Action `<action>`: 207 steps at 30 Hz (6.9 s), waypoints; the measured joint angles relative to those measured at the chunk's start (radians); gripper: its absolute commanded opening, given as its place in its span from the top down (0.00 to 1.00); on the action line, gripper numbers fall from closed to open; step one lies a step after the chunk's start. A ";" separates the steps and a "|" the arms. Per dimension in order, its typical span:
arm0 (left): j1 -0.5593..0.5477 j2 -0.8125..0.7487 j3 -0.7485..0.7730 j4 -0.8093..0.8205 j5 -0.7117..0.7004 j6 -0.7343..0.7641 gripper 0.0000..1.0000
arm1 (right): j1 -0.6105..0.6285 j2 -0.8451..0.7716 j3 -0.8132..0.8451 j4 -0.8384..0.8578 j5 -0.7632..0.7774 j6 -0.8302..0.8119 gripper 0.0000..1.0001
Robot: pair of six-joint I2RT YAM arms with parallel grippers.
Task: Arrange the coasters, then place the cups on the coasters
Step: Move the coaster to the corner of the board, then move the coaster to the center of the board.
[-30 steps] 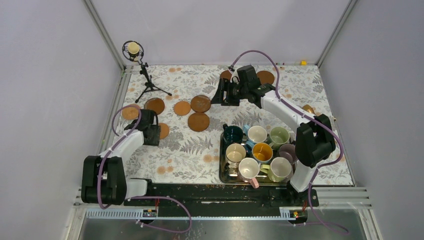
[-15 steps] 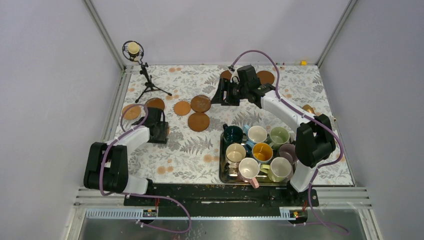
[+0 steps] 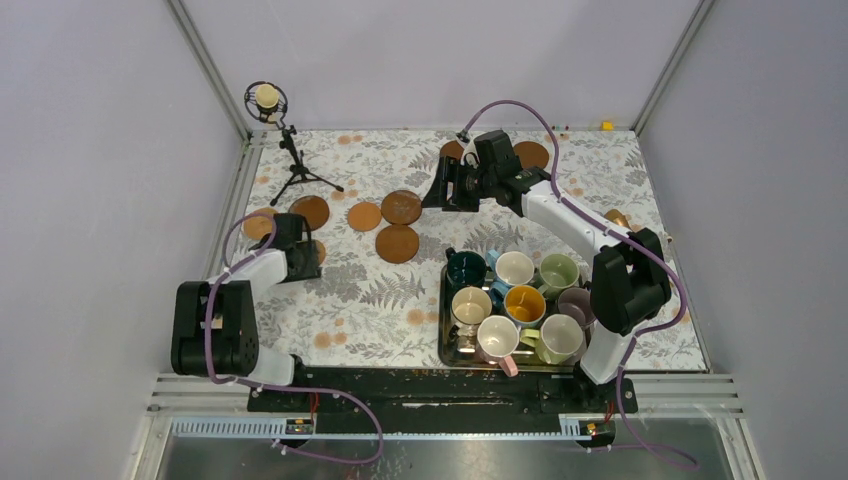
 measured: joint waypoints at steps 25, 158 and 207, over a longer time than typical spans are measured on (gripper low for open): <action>0.115 -0.035 0.138 -0.161 -0.058 0.106 0.59 | -0.005 0.000 0.000 0.000 0.000 0.000 0.27; -0.285 0.126 0.355 0.047 0.254 0.736 0.56 | -0.031 -0.187 -0.060 -0.011 0.108 -0.040 0.27; -0.394 0.238 0.357 0.026 0.126 0.871 0.59 | -0.037 -0.187 -0.082 -0.011 0.132 -0.050 0.27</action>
